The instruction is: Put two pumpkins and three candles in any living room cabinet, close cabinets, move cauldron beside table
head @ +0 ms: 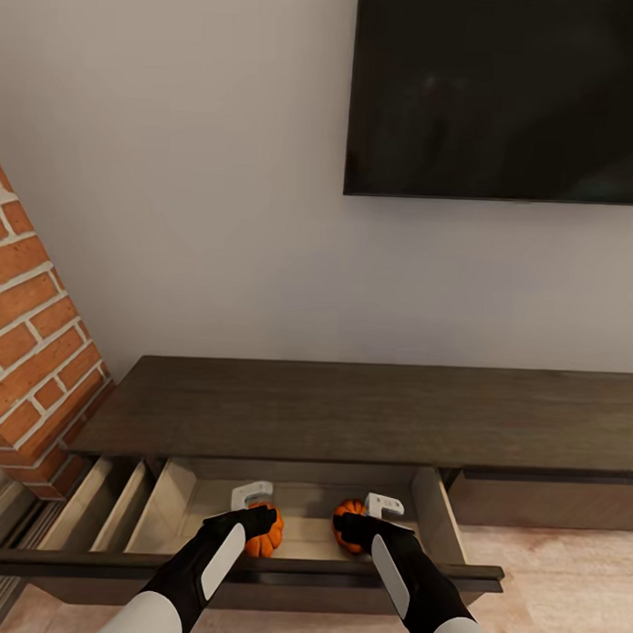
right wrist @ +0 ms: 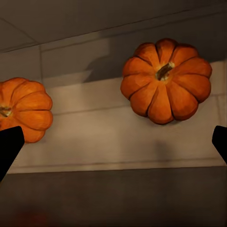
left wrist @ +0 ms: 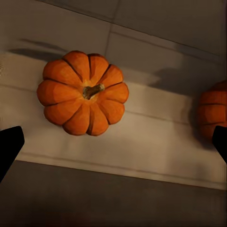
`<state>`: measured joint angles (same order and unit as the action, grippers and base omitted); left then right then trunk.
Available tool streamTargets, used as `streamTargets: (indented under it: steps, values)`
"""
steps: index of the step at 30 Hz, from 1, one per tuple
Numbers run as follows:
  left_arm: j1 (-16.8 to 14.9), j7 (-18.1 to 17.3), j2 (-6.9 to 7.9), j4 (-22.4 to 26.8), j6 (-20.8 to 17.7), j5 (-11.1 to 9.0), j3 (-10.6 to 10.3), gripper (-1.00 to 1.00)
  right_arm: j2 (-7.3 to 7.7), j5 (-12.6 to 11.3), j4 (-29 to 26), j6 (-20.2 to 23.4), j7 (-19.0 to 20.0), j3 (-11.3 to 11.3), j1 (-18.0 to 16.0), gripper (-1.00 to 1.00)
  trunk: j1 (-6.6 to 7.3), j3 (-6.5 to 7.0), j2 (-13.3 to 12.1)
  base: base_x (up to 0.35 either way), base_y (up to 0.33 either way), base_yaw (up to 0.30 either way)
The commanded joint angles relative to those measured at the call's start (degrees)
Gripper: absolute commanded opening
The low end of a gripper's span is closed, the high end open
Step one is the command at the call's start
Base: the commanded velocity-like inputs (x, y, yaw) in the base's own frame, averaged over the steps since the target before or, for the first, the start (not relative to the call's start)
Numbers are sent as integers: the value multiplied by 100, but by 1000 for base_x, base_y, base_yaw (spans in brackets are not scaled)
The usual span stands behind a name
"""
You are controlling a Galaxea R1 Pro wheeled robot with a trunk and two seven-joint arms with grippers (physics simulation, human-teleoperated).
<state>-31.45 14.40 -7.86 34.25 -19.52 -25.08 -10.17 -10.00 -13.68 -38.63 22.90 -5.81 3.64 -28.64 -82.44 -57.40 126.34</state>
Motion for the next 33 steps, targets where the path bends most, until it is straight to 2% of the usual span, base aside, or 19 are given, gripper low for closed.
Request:
streamTargets:
  steps: [1, 10, 25, 33]
  values:
    - [-2, 54, 7, 11, -17, -59, -30, 100, 0, -68, -11, 22, -52, 14, -1, 100, 23, 13, -39, -2, 0, 0]
    - [-2, 54, 8, 11, -16, -62, -29, 100, 0, -116, -35, 28, -23, 12, -1, 100, 221, 175, -400, -122, 0, 0]
    - [-2, 54, 10, 11, -25, -62, -31, 100, 0, -117, -57, 13, 0, 5, -1, 100, 551, 444, -1002, -10, 0, 0]
    - [-2, 54, 8, 11, -25, -67, -29, 100, 0, -118, -57, 13, 1, 5, -1, 100, 726, 588, -1323, -154, 0, 0]
